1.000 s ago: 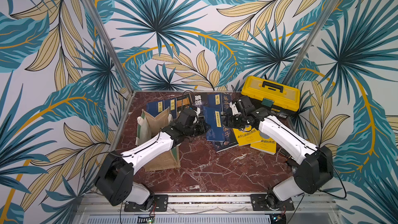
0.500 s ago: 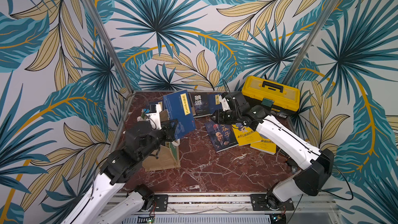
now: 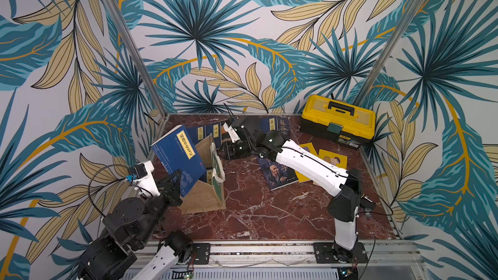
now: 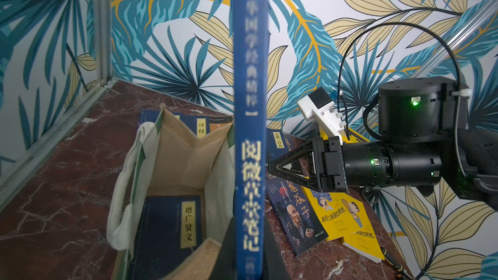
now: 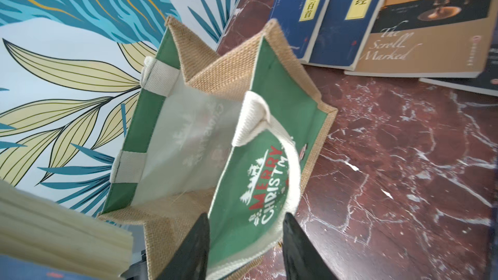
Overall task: Put the books into the canvas bag
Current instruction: Place the book in the canvas bag.
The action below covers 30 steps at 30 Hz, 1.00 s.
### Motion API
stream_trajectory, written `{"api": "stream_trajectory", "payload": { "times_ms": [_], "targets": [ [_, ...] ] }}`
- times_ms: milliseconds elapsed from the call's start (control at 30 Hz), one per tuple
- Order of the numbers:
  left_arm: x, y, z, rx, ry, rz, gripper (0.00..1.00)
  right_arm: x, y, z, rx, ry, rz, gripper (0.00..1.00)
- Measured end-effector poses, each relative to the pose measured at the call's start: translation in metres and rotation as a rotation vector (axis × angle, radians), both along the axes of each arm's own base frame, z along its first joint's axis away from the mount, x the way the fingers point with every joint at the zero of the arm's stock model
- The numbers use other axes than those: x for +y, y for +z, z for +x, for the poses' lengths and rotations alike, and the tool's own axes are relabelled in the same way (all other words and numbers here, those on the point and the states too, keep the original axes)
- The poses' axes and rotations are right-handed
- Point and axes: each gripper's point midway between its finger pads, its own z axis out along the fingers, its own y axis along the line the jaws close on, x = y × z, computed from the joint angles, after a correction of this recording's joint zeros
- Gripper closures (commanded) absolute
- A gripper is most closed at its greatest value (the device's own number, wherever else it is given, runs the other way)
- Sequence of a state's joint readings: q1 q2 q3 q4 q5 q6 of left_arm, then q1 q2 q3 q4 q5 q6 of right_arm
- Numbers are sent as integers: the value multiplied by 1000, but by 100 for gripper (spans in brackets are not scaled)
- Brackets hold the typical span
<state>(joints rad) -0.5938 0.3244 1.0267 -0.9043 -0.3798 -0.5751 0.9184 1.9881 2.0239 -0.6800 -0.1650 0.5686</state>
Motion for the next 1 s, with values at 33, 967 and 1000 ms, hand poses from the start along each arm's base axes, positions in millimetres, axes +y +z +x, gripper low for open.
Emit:
{"api": "stream_trajectory", "payload": {
  "times_ms": [33, 967, 1000],
  "targets": [
    [2, -3, -2, 7, 7, 4, 100, 5, -4, -2, 7, 10, -3, 54],
    [17, -8, -1, 98, 84, 101, 100, 30, -30, -4, 47, 53, -3, 61],
    [16, -7, 1, 101, 83, 108, 100, 31, -31, -5, 50, 54, -5, 59]
  ]
}}
